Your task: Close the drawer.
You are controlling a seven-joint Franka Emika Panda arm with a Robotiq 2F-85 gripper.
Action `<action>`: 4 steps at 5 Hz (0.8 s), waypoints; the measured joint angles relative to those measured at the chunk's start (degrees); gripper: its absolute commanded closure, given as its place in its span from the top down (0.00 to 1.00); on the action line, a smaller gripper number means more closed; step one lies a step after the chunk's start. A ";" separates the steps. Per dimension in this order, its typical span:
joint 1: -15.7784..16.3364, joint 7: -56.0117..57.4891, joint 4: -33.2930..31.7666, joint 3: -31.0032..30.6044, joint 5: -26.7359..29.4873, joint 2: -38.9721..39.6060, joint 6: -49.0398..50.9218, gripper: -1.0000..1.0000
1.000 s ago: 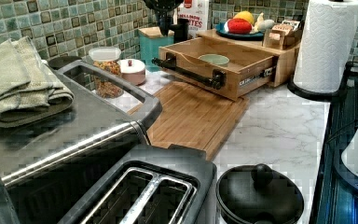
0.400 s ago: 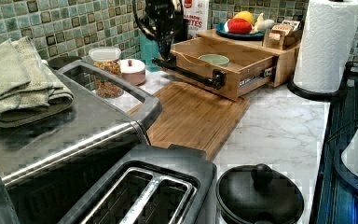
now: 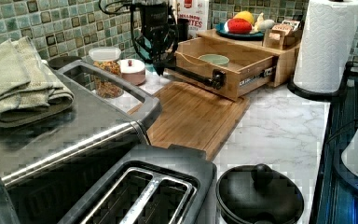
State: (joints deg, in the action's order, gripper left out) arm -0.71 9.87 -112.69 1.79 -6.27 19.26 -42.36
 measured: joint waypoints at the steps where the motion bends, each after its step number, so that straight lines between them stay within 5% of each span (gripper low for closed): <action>1: -0.07 0.00 -0.34 0.30 0.00 1.27 -0.76 0.00; 4: -0.56 0.80 -0.78 1.41 -4.62 3.34 -5.06 0.00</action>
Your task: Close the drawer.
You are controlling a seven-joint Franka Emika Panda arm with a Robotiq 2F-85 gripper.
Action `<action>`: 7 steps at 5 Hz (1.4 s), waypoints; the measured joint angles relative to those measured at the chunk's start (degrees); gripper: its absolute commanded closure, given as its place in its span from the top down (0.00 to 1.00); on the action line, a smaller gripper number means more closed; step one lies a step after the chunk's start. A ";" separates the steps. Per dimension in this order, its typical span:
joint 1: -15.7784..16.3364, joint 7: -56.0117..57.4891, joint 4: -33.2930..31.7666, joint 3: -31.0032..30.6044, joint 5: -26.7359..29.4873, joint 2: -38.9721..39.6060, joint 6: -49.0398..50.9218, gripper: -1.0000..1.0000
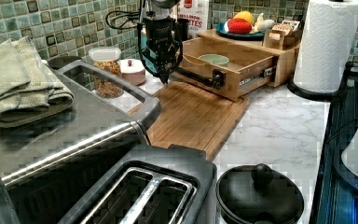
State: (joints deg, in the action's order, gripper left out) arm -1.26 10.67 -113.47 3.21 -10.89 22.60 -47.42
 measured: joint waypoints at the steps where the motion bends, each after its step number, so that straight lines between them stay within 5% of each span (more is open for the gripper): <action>1: 0.04 0.99 -0.06 0.03 -0.57 0.03 -0.25 0.00; 7: -12.13 29.59 -1.79 -0.27 5.80 -2.29 1.15 0.00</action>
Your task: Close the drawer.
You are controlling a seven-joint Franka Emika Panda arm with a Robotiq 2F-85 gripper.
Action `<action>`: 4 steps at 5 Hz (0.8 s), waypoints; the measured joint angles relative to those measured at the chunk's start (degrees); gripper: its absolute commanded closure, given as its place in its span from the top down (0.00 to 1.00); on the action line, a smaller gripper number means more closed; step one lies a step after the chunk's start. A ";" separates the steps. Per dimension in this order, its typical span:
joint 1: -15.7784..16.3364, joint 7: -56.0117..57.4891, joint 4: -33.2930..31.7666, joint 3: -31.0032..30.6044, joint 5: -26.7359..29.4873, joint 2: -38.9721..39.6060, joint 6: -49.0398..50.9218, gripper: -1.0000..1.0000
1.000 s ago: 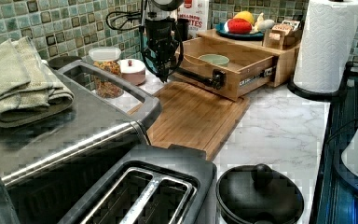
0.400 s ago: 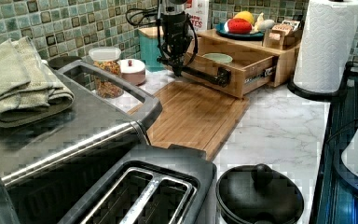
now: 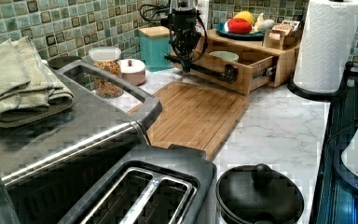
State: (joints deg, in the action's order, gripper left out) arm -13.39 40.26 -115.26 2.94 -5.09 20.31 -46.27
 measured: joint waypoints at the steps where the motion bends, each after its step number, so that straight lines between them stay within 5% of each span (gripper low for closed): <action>1: -1.65 6.38 0.45 1.24 1.57 0.00 1.48 0.00; 4: -6.07 10.97 0.45 4.99 -0.76 0.41 -0.73 0.00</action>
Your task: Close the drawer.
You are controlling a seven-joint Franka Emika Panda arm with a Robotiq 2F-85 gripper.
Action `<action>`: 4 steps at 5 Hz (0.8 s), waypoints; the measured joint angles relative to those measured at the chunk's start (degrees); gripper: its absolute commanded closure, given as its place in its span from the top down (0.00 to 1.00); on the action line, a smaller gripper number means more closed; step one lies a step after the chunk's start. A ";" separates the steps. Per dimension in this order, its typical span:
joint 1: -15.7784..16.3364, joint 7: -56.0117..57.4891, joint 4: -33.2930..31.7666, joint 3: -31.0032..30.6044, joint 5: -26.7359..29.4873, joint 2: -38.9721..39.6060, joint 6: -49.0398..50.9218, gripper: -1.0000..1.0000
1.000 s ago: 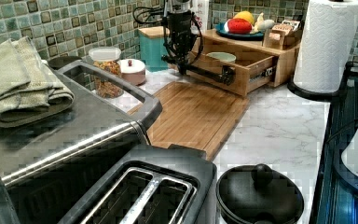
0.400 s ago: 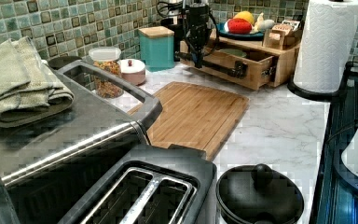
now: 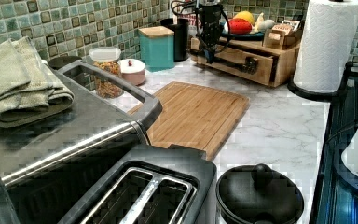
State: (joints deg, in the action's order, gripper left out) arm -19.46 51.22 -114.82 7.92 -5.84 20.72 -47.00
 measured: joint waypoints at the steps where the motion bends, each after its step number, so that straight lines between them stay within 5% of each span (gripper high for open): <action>1: 0.28 -0.56 0.11 1.73 -5.16 0.31 -0.25 0.00; 4: 4.14 -6.18 0.28 5.15 -6.89 0.74 0.08 0.00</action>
State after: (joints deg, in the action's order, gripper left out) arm -15.32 45.04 -114.54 13.07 -12.74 21.46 -46.92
